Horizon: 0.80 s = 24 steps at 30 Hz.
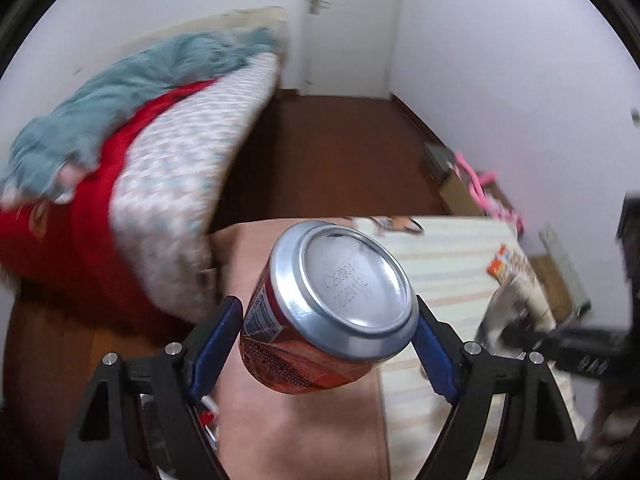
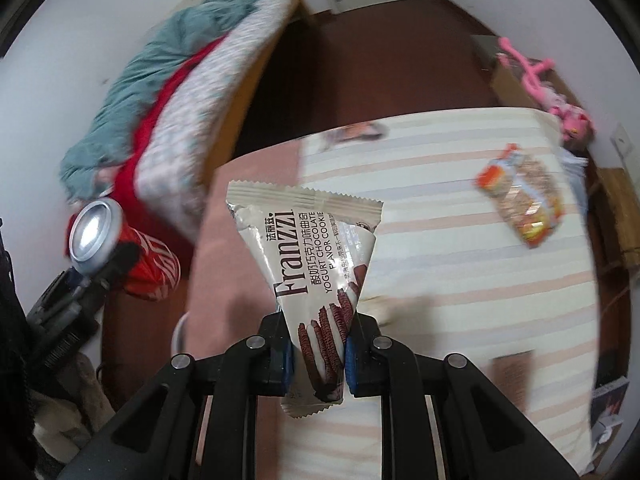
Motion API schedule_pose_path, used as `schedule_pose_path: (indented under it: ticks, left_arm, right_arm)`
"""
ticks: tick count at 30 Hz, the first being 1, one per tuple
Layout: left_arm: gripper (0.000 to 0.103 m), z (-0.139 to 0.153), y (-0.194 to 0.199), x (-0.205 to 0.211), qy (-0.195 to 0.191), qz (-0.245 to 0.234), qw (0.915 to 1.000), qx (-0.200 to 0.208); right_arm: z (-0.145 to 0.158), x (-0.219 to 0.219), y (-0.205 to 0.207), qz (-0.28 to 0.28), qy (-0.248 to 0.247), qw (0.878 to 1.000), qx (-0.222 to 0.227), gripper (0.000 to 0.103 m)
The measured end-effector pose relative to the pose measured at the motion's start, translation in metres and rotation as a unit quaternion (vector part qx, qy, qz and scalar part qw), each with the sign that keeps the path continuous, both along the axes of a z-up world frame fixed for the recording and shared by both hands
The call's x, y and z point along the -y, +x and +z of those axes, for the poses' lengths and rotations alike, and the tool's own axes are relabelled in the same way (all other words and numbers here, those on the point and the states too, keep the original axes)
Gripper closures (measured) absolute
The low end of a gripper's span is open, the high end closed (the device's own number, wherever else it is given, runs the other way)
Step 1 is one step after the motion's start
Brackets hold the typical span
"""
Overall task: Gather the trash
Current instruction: 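Carry the can and Franzzi wrapper over the bin and open both tools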
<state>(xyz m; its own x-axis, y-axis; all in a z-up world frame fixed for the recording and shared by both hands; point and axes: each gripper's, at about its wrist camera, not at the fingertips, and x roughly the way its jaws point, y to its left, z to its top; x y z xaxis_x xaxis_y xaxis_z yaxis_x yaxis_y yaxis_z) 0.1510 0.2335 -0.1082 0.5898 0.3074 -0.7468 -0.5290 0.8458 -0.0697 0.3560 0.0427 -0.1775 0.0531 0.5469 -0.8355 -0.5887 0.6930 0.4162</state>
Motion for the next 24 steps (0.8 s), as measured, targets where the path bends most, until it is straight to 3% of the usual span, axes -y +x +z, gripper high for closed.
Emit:
schedule_pose_path:
  ticks: [5,10,15,24]
  left_arm:
    - [0.024,0.018,-0.083,-0.035,-0.005,0.067,0.9975,0.021]
    - [0.025,-0.001,-0.159,-0.079,-0.036,0.13,0.9908,0.012]
    - [0.026,-0.052,-0.224,-0.13,-0.11,0.198,0.9741,0.003]
    - [0.027,-0.161,-0.262,-0.184,-0.248,0.247,0.9356,-0.043]
  right_arm:
    - [-0.002,-0.065,-0.081,0.078,0.014,0.997,-0.02,0.084]
    - [-0.024,-0.131,-0.157,0.146,-0.004,0.989,-0.034,0.084]
    - [-0.063,-0.204,-0.213,0.197,-0.045,0.979,-0.04,0.084]
    - [-0.143,-0.295,-0.257,0.254,-0.134,0.957,-0.043,0.083]
